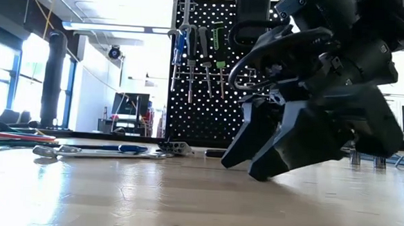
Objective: Hang tools onto peg board
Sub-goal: Put the socket into the black bin on the peg board
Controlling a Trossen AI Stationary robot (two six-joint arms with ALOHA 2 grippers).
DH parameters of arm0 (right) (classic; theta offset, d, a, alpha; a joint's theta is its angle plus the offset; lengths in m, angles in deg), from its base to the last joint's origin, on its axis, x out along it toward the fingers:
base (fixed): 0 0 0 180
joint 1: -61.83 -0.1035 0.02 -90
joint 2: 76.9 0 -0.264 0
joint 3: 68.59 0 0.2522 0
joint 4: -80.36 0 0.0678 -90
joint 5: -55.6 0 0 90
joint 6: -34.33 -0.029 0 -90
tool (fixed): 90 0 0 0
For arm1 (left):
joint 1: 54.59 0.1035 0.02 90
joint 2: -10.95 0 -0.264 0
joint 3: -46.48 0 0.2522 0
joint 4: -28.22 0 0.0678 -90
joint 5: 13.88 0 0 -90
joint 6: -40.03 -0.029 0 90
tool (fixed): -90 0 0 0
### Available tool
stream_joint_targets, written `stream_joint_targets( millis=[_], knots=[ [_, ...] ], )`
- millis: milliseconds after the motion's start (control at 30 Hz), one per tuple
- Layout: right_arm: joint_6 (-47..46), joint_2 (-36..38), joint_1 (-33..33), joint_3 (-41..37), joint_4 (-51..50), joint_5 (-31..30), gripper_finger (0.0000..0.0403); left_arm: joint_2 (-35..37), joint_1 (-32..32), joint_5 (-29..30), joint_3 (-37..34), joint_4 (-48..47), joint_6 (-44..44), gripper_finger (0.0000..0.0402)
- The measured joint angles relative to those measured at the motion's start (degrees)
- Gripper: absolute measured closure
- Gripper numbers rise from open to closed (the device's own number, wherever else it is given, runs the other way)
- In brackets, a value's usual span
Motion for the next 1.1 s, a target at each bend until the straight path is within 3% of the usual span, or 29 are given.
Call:
stream_joint_targets(
  millis=[167, 467, 767, 1100],
  knots=[
    [-0.8, 0.0, 0.9, 0.0, 0.0, -1.1, 0.0176, 3.6, 7.4, -9.3, 0.7, 1.9, -2.3, 0.0329],
    [-2.9, 0.0, 3.1, 0.0, 0.3, -1.5, 0.0176, 1.2, 17.4, -23.4, 13.4, -2.3, -5.9, 0.0329],
    [-3.7, -0.1, 4.0, 0.0, 0.9, -1.3, 0.0176, -7.4, 26.2, -34.5, 28.3, -8.2, -4.0, 0.0328],
    [-3.5, -0.1, 4.0, 0.0, 1.0, -0.8, 0.0176, -19.8, 32.9, -41.0, 42.1, -10.9, 2.2, 0.0328]
  ],
)
